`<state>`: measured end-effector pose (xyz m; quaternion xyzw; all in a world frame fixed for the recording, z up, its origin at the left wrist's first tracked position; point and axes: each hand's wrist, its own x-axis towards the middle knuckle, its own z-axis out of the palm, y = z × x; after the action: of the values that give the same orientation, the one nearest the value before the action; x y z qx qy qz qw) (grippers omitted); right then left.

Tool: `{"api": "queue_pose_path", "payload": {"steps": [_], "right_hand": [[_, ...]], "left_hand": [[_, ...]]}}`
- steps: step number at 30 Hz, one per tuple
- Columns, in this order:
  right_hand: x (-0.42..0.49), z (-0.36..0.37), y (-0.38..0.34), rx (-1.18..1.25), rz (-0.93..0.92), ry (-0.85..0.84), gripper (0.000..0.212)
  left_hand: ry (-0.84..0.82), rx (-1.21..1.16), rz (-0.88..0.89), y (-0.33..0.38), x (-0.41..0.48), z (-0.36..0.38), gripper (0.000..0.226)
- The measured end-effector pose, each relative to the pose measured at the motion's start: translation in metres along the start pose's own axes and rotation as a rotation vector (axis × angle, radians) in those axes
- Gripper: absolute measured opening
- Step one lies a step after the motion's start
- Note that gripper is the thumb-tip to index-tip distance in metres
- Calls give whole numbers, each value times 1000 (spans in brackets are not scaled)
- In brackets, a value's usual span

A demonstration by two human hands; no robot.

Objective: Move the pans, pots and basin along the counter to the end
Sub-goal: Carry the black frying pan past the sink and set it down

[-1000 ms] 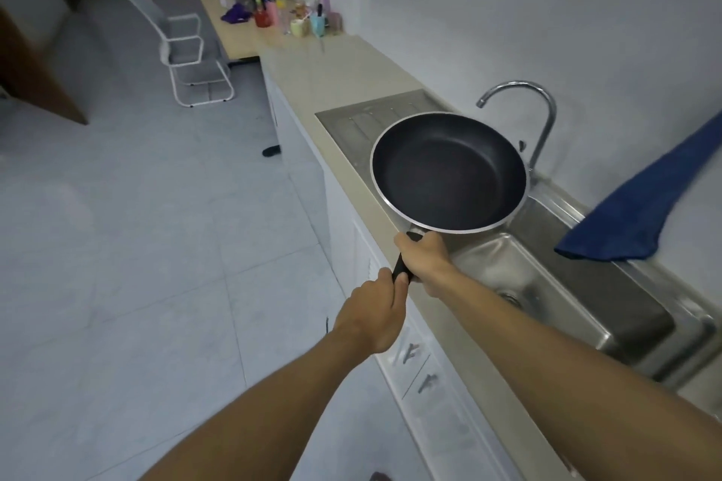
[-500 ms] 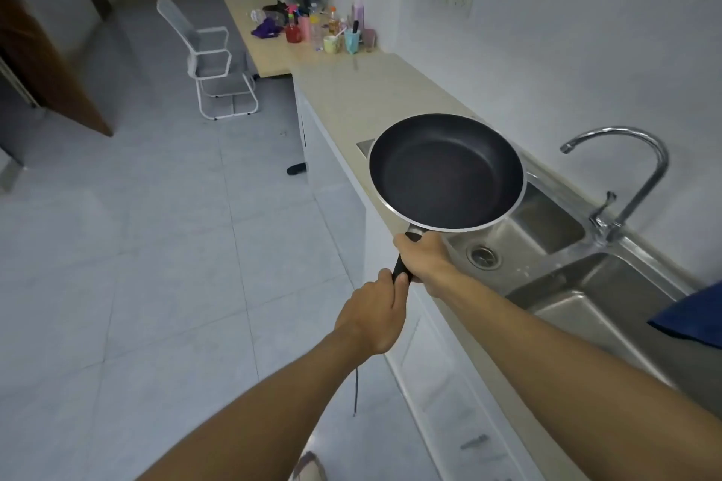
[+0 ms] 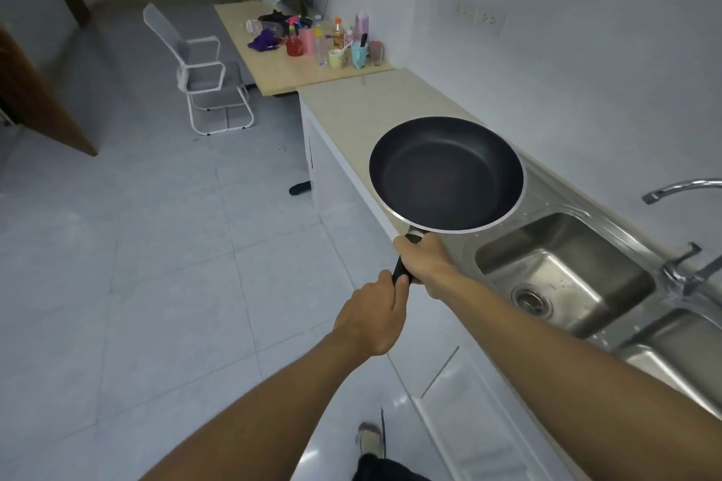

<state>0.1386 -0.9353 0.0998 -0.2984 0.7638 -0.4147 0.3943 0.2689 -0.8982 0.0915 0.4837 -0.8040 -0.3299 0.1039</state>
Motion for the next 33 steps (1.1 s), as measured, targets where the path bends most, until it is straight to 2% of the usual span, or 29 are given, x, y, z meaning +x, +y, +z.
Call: {"api": "queue_pose_path", "payload": {"steps": [18, 25, 33], "right_hand": [[246, 80, -115, 61, 57, -44, 10], [322, 117, -147, -9, 81, -12, 15], [397, 187, -206, 100, 119, 38, 11]], "left_hand": [[-34, 109, -12, -68, 263, -90, 47], [-43, 101, 2, -102, 343, -124, 48], [-96, 134, 64, -166, 440, -189, 46]]}}
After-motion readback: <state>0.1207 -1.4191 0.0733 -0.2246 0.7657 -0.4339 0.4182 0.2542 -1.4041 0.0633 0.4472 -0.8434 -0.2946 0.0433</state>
